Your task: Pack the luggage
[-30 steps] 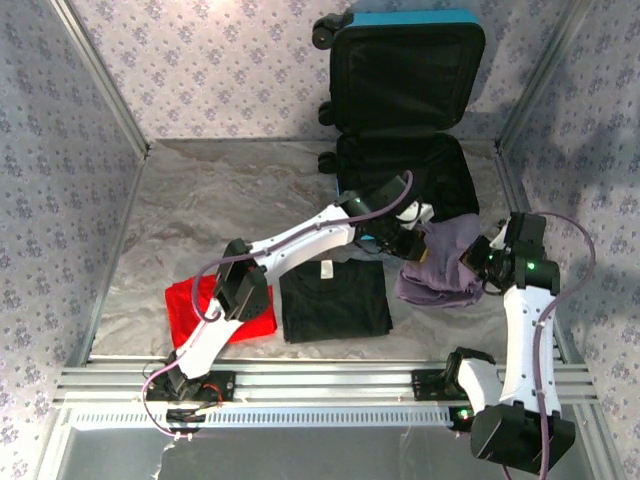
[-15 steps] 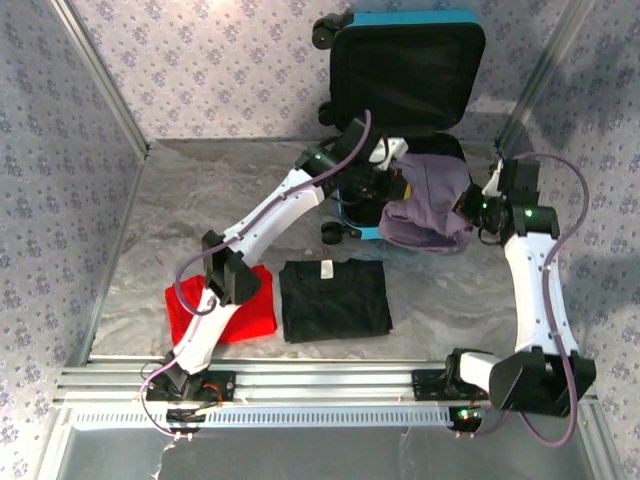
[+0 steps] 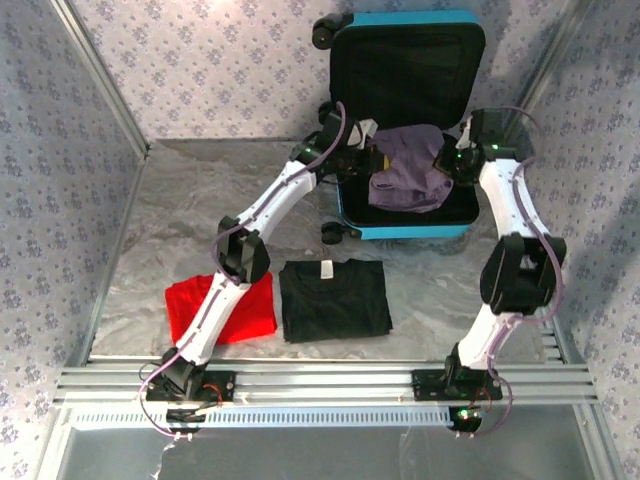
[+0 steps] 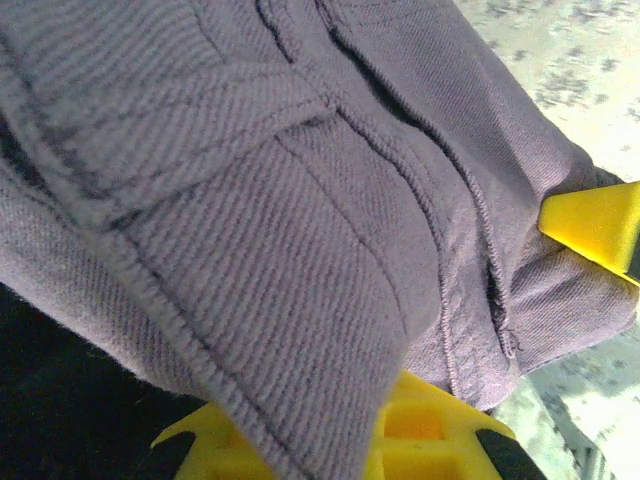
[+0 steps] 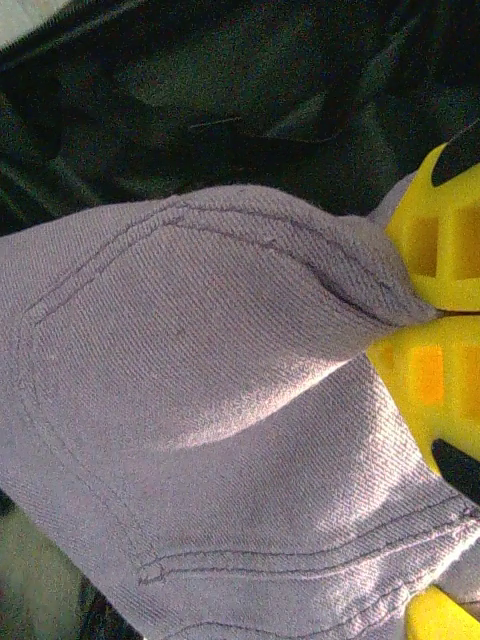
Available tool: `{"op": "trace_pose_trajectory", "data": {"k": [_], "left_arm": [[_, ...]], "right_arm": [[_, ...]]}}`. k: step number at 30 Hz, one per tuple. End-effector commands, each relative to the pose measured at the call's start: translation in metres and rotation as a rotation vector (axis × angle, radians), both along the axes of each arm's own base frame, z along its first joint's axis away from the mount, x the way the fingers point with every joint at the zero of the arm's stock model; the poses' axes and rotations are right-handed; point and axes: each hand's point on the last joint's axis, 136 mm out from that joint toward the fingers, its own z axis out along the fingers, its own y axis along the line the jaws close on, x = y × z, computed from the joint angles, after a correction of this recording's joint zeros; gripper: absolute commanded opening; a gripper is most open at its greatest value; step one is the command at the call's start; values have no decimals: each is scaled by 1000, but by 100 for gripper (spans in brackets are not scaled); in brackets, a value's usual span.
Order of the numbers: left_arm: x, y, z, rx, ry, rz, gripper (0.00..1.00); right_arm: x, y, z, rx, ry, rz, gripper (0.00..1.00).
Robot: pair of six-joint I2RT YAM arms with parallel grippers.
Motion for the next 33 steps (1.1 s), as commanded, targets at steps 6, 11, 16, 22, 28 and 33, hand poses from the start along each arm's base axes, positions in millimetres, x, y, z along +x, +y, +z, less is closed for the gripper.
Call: {"op": "trace_pose_trajectory", "data": {"k": [6,11,16,22,28,33], "left_arm": [[56,15,-24,-75,-49,98,48],[45,29,0,-26,-57,87,63],[27,36,37,-6,-92,71,64],[8,29,75,-28,-175,10,67],[5,41,84,10,-170,44,67],[-1,59,76,101,-141,82,66]], "right_arm": [[31,-12,-71,-83,142,16,5],[29,-17,-58,-121,113,9,48],[25,-16,-32,-138,63,4,55],[27,8,-16,-129,12,41,54],[33,39,-24,-78,-3,92,50],[37,48,-62,-37,46,107,48]]}}
